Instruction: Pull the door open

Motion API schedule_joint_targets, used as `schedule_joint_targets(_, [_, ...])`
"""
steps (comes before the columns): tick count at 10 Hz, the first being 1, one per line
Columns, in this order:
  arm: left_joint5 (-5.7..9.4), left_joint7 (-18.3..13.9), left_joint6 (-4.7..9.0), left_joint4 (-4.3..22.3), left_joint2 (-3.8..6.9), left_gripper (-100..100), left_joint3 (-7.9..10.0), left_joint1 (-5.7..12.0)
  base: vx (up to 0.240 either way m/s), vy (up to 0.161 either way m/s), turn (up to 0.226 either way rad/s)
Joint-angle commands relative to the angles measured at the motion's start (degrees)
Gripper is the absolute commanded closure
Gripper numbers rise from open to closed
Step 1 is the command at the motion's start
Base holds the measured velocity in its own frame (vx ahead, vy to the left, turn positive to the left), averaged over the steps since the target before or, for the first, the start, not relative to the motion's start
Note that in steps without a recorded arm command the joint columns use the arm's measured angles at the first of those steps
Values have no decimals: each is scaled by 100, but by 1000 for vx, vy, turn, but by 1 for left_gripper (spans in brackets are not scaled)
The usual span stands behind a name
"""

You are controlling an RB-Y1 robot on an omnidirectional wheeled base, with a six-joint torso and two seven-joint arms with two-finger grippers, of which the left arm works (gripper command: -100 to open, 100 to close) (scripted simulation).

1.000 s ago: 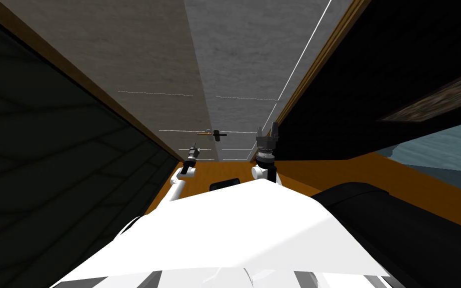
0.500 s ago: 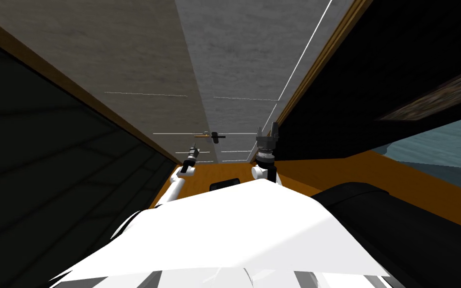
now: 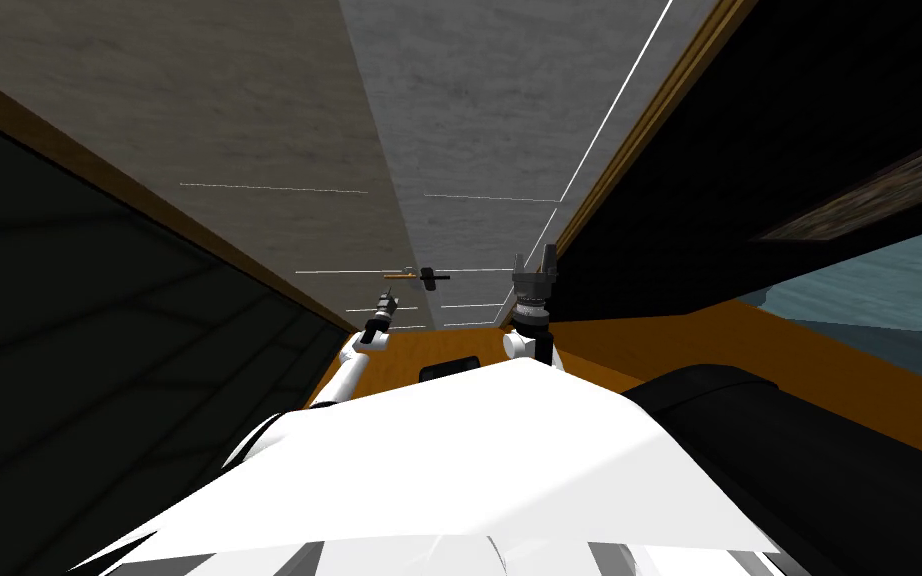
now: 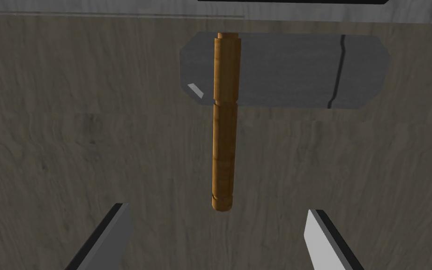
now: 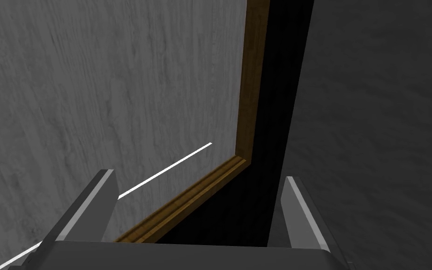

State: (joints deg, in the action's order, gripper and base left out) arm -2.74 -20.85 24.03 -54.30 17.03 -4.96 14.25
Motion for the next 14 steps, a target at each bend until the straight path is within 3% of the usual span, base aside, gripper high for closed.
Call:
schedule_joint_targets(1, [68, -23, 51, 147, 166, -100, 184, -49, 33, -15, -138])
schedule_joint_targets(3, [148, -50, 116, 320, 356, -100, 398, -100, 52, -21, -209])
schedule_joint_targets(5, [148, -50, 116, 320, 356, -100, 398, -100, 26, -10, 0])
schedule_joint_targets(7, [237, -83, 195, 514, 560, -100, 633, -148, 49, -8, -189])
schedule_joint_targets(8, [237, -83, 195, 514, 560, -100, 633, -148, 59, -3, -51])
schedule_joint_targets(11, [350, -129, 321, 764, 790, -100, 917, -180, 104, 9, -204])
schedule_joint_targets(13, [390, -154, 408, 858, 815, -100, 989, -136, 169, 8, -279])
schedule_joint_targets(14, [381, -156, 368, 830, 823, -100, 971, -148, 78, -1, -36])
